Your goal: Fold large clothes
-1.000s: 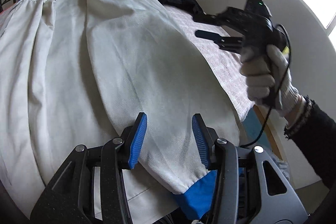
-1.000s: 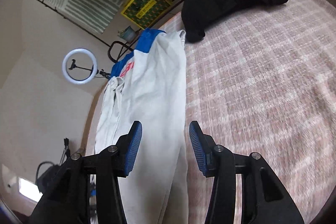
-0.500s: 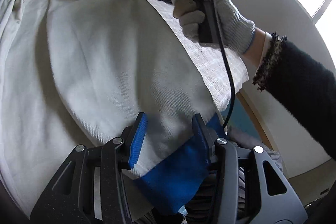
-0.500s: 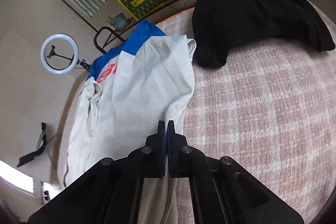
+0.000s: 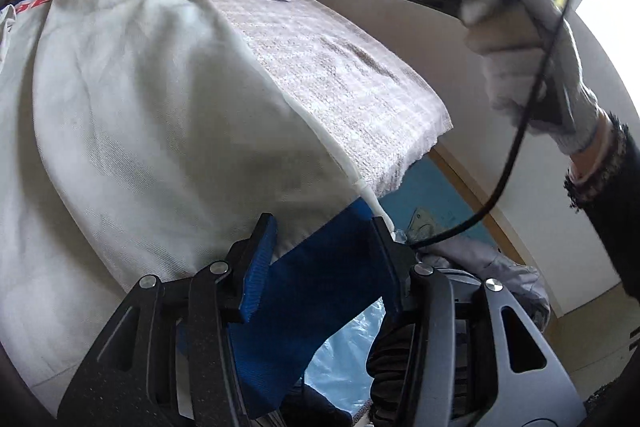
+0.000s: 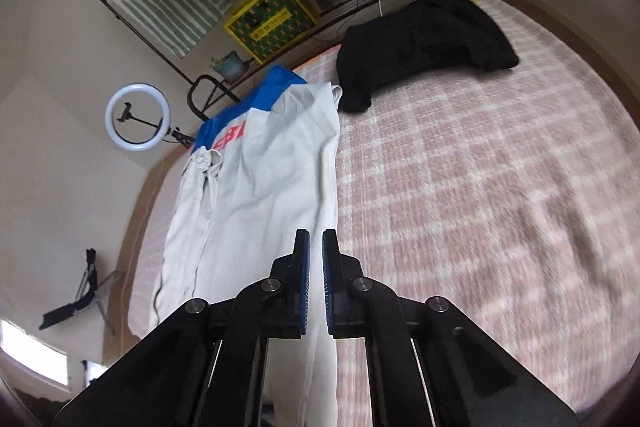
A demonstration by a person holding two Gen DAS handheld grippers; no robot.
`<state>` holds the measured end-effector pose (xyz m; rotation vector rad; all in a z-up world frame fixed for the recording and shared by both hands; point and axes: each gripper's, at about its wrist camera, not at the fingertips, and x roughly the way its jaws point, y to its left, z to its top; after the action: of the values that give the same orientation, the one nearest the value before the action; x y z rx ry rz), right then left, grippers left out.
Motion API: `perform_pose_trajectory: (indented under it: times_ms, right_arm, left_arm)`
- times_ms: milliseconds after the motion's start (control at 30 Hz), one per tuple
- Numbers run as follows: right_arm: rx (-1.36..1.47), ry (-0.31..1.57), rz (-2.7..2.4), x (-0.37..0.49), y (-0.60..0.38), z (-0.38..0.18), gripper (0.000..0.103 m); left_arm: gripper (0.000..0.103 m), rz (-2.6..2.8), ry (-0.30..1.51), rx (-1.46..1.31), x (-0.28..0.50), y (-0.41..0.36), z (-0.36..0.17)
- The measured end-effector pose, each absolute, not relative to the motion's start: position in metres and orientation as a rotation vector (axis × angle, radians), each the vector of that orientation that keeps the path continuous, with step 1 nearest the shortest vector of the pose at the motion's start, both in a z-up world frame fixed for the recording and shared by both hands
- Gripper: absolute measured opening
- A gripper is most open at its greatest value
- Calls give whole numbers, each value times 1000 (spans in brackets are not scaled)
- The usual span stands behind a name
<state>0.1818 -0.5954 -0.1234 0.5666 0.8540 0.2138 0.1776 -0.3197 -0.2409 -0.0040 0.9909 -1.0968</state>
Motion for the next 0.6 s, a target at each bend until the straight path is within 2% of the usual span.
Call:
perform_pose_trajectory:
  times_ms: [67,200,233,400,533,567,600]
  right_arm:
    - [572,855,192,146,-594,-119,8]
    - [581,922,176,102,-567,-127,39]
    - [582,959,178,96,-557,-134,41]
    - [487,1197,164,95,-502,-183,41]
    - [460,1268,110,106,-489,-212,39]
    - [489,1264,111,109,-490,-215,33]
    - [498,1265,102,112,-491,-216,14]
  left_arm:
    - [47,-1129,1019,-29,179,-309,-234]
    - [47,-1062,933,-26,165,-269,-206]
    - [47,-1041,917,-23,163,-258,-202]
    - [47,-928,892,9,165,-217,-202]
    - [47,-895,877,-38,168,-200,-200]
    - [47,-895,865,-45,168,-197,-197]
    - [47,-895,856,-45,168,-198,-196]
